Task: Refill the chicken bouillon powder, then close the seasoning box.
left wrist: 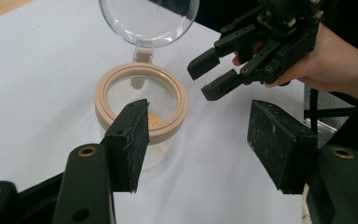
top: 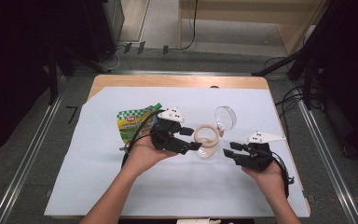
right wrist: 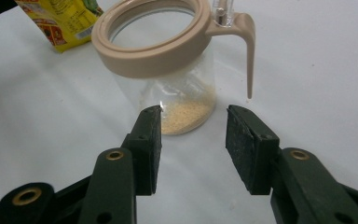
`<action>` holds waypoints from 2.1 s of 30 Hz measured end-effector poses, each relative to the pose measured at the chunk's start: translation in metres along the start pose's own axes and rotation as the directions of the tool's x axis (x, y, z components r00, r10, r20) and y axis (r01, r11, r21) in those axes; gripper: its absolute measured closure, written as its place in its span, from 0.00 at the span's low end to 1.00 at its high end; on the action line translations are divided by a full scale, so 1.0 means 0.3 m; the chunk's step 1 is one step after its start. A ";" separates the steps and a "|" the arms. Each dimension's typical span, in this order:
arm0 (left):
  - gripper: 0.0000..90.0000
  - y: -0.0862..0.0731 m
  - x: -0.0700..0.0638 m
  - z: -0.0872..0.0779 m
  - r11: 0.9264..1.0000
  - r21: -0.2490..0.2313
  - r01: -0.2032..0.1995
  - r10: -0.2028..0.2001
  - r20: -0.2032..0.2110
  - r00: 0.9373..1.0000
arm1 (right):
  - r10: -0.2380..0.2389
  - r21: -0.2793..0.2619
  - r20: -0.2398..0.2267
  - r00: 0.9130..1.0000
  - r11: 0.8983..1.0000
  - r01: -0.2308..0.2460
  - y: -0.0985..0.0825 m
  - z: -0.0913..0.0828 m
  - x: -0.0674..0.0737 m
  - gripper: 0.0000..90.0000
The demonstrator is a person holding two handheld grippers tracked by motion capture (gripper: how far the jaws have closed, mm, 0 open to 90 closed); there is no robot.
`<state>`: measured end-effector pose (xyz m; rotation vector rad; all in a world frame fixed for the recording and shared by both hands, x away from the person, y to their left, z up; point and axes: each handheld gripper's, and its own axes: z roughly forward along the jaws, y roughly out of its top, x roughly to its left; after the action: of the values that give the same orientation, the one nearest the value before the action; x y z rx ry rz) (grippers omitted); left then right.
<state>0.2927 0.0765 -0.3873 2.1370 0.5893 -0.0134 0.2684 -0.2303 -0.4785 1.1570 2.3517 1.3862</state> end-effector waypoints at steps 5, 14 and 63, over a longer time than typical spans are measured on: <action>0.42 -0.002 -0.008 -0.052 1.000 -0.005 0.004 -0.004 -0.001 1.000 | -0.011 0.005 -0.009 1.000 1.000 0.011 0.001 0.003 0.014 0.63; 0.40 -0.010 0.007 -0.155 1.000 -0.013 0.021 -0.022 -0.041 0.999 | -0.025 0.024 -0.034 0.999 0.999 0.025 0.003 0.018 0.052 0.62; 0.40 -0.169 0.172 -0.616 0.971 -0.131 0.199 -0.230 -0.291 0.929 | -0.157 0.094 -0.212 0.965 0.979 0.180 0.004 0.168 0.266 0.60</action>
<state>0.2800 0.2649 -0.3264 1.9814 0.9838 0.2246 0.2399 -0.1406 -0.4874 0.8499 2.6308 1.3882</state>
